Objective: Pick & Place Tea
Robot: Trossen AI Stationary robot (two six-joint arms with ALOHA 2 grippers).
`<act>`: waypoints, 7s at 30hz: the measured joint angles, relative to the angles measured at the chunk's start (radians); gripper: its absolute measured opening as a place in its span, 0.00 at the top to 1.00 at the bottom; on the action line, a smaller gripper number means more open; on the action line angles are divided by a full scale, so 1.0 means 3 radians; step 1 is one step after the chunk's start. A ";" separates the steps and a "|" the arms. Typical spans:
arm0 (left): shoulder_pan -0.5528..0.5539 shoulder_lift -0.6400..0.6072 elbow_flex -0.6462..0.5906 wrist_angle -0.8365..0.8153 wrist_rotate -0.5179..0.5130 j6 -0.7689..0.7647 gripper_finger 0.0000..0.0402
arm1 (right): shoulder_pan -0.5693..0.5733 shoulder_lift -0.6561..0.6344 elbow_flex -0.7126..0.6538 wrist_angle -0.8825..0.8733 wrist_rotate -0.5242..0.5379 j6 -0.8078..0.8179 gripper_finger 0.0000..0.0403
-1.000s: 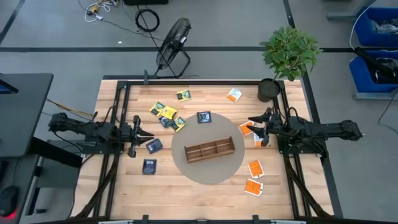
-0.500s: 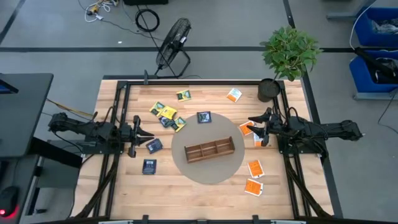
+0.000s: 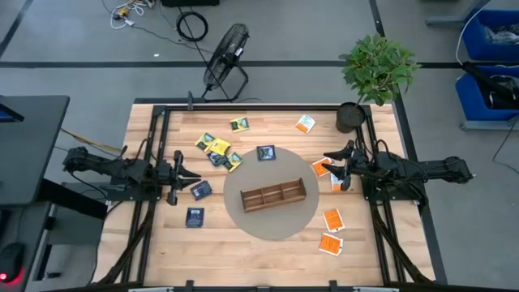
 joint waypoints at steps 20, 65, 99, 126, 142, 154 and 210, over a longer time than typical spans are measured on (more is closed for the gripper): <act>0.0000 0.0000 -0.0001 0.0000 0.0001 0.0001 0.87 | -0.0009 0.0001 0.0001 0.0003 0.0051 -0.0554 0.48; 0.0001 -0.0001 0.0000 0.0000 0.0000 -0.0363 0.87 | -0.0011 0.0050 0.0000 -0.0017 -0.0199 0.1082 0.97; 0.0001 0.0000 -0.0001 0.0000 0.0001 -0.0348 0.87 | 0.1743 0.3006 0.2219 -0.1467 -0.0149 0.1558 0.99; 0.0001 -0.0001 -0.0001 0.0000 0.0001 -0.0350 0.87 | 0.2698 0.5779 0.4160 -0.3191 -0.1353 0.3006 0.93; 0.0001 0.0000 0.0000 0.0000 0.0001 -0.0351 0.87 | 0.2720 0.6149 0.4201 -0.3399 -0.1790 0.3049 0.61; 0.0001 -0.0001 -0.0001 0.0000 0.0001 -0.0349 0.87 | 0.2759 0.6165 0.4201 -0.3394 -0.1386 0.2995 0.59; 0.0001 0.0000 0.0000 0.0101 -0.0009 -0.0284 0.87 | 0.2392 0.6251 0.4899 -0.3401 -0.0870 0.2050 1.00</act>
